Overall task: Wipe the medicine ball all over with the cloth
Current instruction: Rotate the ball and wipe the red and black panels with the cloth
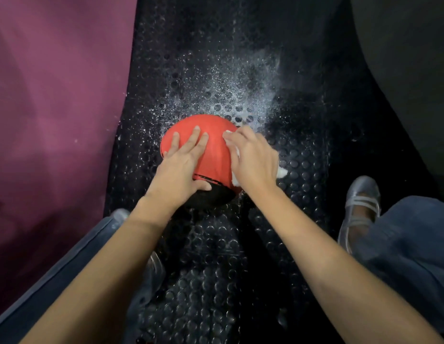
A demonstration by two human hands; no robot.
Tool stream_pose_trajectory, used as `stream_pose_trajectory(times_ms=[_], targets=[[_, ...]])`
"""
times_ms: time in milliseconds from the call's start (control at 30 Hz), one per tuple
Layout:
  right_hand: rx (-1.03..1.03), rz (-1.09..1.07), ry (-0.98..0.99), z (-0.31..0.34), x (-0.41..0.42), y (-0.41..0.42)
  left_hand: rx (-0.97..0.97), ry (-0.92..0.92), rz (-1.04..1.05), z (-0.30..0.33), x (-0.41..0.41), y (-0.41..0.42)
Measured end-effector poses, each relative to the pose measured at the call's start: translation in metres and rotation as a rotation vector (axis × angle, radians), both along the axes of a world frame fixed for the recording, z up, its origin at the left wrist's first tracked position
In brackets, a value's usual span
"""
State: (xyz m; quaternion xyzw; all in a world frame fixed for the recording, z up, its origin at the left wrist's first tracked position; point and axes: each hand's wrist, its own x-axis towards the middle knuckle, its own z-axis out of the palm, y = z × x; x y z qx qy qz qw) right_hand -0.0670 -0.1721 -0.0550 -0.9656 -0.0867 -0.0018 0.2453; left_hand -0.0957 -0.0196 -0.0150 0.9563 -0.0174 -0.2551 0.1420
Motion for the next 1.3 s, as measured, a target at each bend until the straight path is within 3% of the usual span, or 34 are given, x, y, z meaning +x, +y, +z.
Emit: stream_pose_trajectory(times_ms=[100, 200, 367, 467, 567, 767, 900, 1100, 1233, 1300], targets=[[0.091, -0.058, -0.04, -0.002, -0.009, 0.006, -0.064, -0.016, 0.092, 0.002, 0.008, 0.004], [0.15, -0.106, -0.085, -0.004, -0.008, 0.012, -0.072, -0.216, 0.209, -0.011, 0.015, -0.009], [0.168, -0.153, -0.096, -0.008, -0.019, 0.011, -0.021, -0.567, 0.218, -0.053, 0.004, -0.022], [0.2, -0.22, 0.023, -0.016, -0.014, -0.001, -0.031, -0.688, 0.177, -0.065, -0.001, -0.023], [0.265, -0.377, 0.271, -0.032, 0.008, -0.019, -0.033, -0.731, 0.148, -0.069, -0.003, -0.022], [0.235, -0.216, 0.063, -0.02, -0.023, -0.002, -0.021, -0.759, 0.172, -0.071, -0.002, -0.016], [0.266, -0.386, 0.268, -0.034, 0.005, -0.018, -0.002, -0.782, 0.153, -0.073, -0.008, -0.021], [0.24, -0.221, 0.093, -0.019, -0.025, -0.008, 0.01, -0.79, 0.141, -0.074, -0.009, -0.016], [0.263, -0.434, 0.364, -0.036, 0.009, -0.021, 0.007, -0.799, 0.149, -0.074, -0.013, -0.021], [0.213, -0.38, 0.325, -0.031, 0.005, -0.016, 0.01, -0.804, 0.156, -0.074, -0.012, -0.022]])
